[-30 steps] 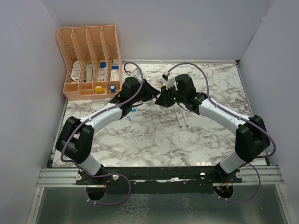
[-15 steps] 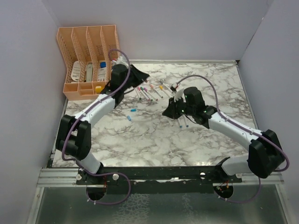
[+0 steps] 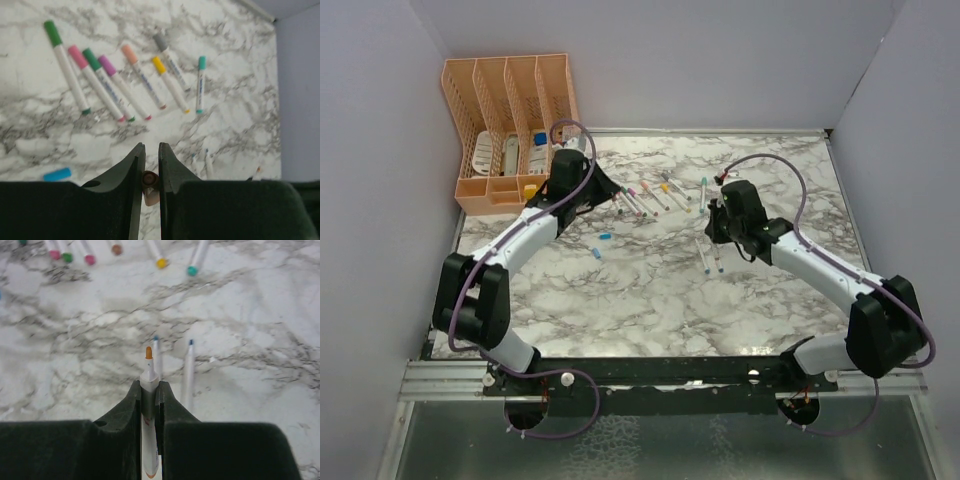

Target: Open the pen caps

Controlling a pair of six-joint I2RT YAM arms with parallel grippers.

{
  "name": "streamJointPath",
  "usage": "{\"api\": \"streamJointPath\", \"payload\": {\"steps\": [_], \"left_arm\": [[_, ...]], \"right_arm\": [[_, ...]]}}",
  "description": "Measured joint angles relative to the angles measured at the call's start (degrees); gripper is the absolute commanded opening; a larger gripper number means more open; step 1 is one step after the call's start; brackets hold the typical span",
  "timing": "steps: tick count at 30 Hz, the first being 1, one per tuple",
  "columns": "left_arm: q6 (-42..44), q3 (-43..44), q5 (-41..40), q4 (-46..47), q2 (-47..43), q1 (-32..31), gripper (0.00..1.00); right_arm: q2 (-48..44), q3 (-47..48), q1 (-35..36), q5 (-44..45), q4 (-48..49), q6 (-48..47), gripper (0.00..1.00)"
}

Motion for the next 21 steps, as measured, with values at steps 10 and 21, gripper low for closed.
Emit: {"api": "streamJointPath", "payload": {"steps": [10,21], "left_arm": [[10.5,-9.1,-6.1,-16.0,-11.9,-1.4,0.0],[14.5,-12.6,-7.8,-19.3,-8.8,-1.4,0.0]], "right_arm": [[11.8,4.9,-7.1,9.0,0.7,-5.7,0.01],[15.3,4.0,-10.1,8.8,3.7,-8.1,0.01]]}}
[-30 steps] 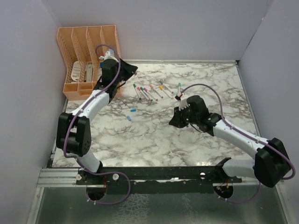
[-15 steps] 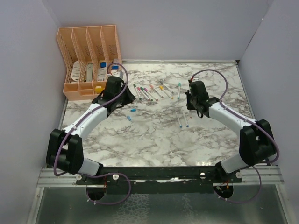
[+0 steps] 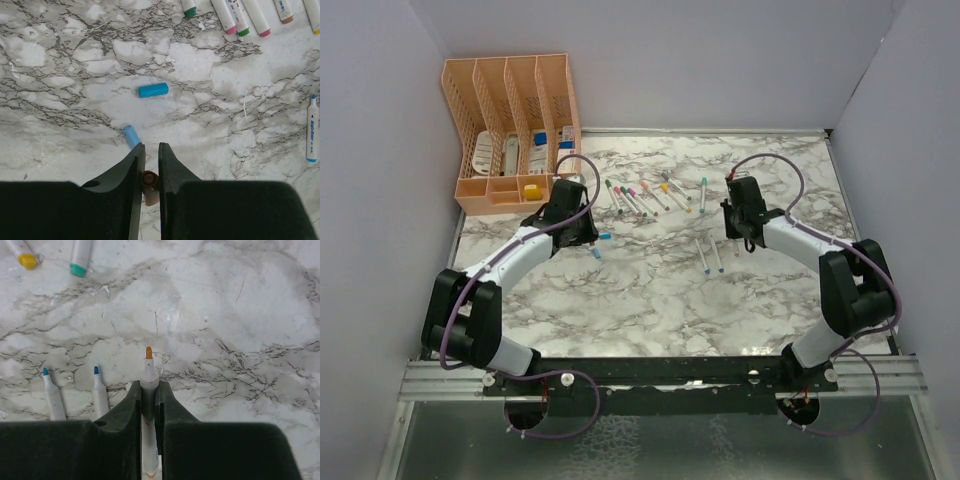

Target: Open the pen caps

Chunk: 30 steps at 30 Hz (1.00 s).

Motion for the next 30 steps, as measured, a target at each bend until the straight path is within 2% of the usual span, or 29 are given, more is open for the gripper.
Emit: {"api": "streamJointPath", "payload": {"steps": [15,18,19,21,22,29,30], "left_arm": [[1.3,0.1,-0.2,-0.1,3.1,0.0,0.0],[1.7,0.3,-0.3,-0.2,4.5,0.0,0.0],[1.8,0.3,-0.3,-0.2,4.9,0.0,0.0],[2.1,0.5,-0.4,-0.4,5.6,0.2,0.0],[2.3,0.6,-0.5,-0.5,5.9,0.2,0.0],[2.9,1.8,-1.2,-0.8,7.5,1.2,0.0],[3.0,2.0,-1.2,-0.8,7.7,1.3,0.0]], "right_arm": [[6.0,-2.3,-0.7,-5.0,2.6,3.6,0.02],[6.5,-1.8,-1.0,-6.1,2.7,5.2,0.1],[6.6,-1.7,-1.2,-6.4,2.8,5.8,0.15],[6.7,-1.7,-1.2,-6.7,3.0,6.9,0.32],[6.7,-1.7,-1.2,-6.8,3.0,7.2,0.35],[6.5,-1.7,-1.1,-7.3,3.1,8.6,0.37],[6.4,-1.7,-1.1,-7.3,3.0,8.7,0.42]]}}
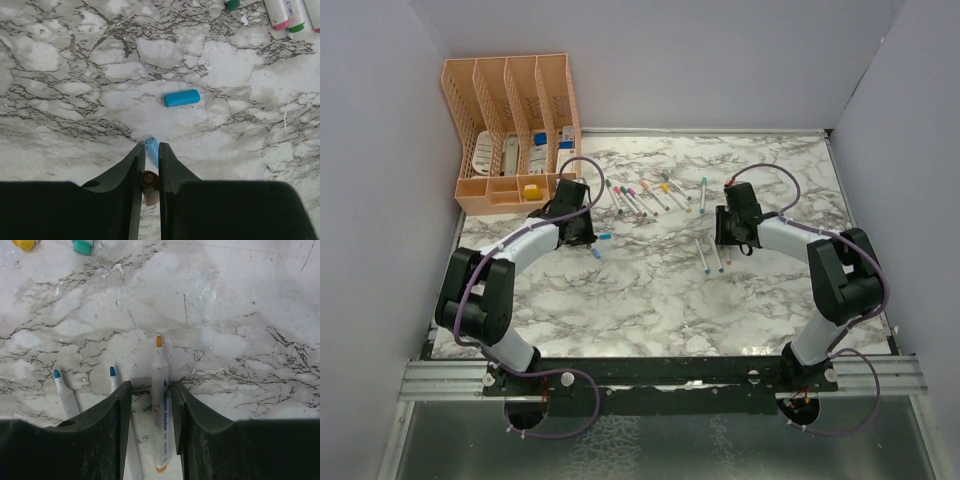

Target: Open the pen caps

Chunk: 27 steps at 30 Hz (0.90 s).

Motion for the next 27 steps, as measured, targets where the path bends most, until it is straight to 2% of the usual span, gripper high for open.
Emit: {"api": "streamJointPath", "payload": {"steps": [2,9,11,14,17,19,22,25,27], "left_arm": [[0.1,0.4,-0.1,0.0,0.6,0.3,0.0],[0.4,1.1,-0.4,0.0,2.9,1.2,0.0],[0.4,1.4,-0.7,0.2,3.7,1.4,0.0],[0.5,1.4,-1.0,0.2,4.9,1.5,0.05],[0.7,1.4,-1.3,0.2,5.8,1.7,0.1],[0.7,1.4,-1.4,0.2,6.1,1.7,0.15],[0.9,1.4,-1.5,0.2,6.2,1.9,0.22],[0.9,1.4,-1.7,0.2,6.2,1.9,0.32],[1.1,1.4,-1.7,0.2,6.2,2.1,0.38]], "right_arm": [[-0.2,0.0,0.0,0.1,-0.5,0.2,0.5],[-4.3,0.2,0.0,0.9,-5.1,0.9,0.53],[-5.9,1.2,0.0,0.9,-5.6,0.7,0.64],[-7.6,3.5,0.0,0.9,-5.5,0.0,0.71],[-8.7,5.0,0.0,0.4,-4.2,-0.7,0.72],[-8.8,5.7,0.0,-0.7,-3.0,-1.3,0.79],[-8.8,6.3,0.0,-2.2,-1.9,-2.3,0.84],[-8.4,8.1,0.0,-3.3,-1.1,-2.9,0.99],[-7.5,10.3,0.0,-3.5,-0.7,-3.1,0.99]]}}
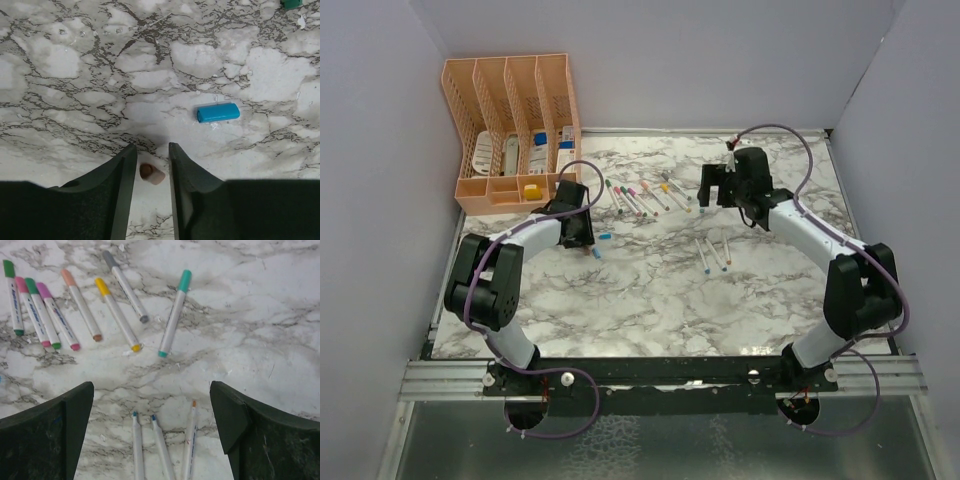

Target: Open the pen caps

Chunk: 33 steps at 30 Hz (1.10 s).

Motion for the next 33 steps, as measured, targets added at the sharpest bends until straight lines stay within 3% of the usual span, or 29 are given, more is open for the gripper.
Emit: {"api": "streamJointPath", "payload": {"steps": [7,11,16,26,33], "left_arm": [[0.4,0.0,-0.6,0.0,0.0,0.5,0.57],[0.5,0.0,-1.2,-0.3,-0.1,1.0,0.68],[0.5,0.8,-2.3,-2.4,-3.2,1.6,0.98],[-0.7,6.3,-2.8,0.2,-13.4,1.6,0.99],[-3.5,1.3,-0.6,4.3,-14.6,1.6,0.99]], "right_arm": [[7.9,10.4,0.0,0.0,-0.2,-1.1,1.0],[14.8,16.9,-0.4,0.1,-2.3,-1.0,0.88],[21.9,23.8,-1.9,0.3,-5.5,0.0,0.84],[29.7,32.3,-2.9,1.9,-9.2,0.7,0.82],[31.7,35.7,-2.9,3.2,-10.0,0.9,0.81]]}}
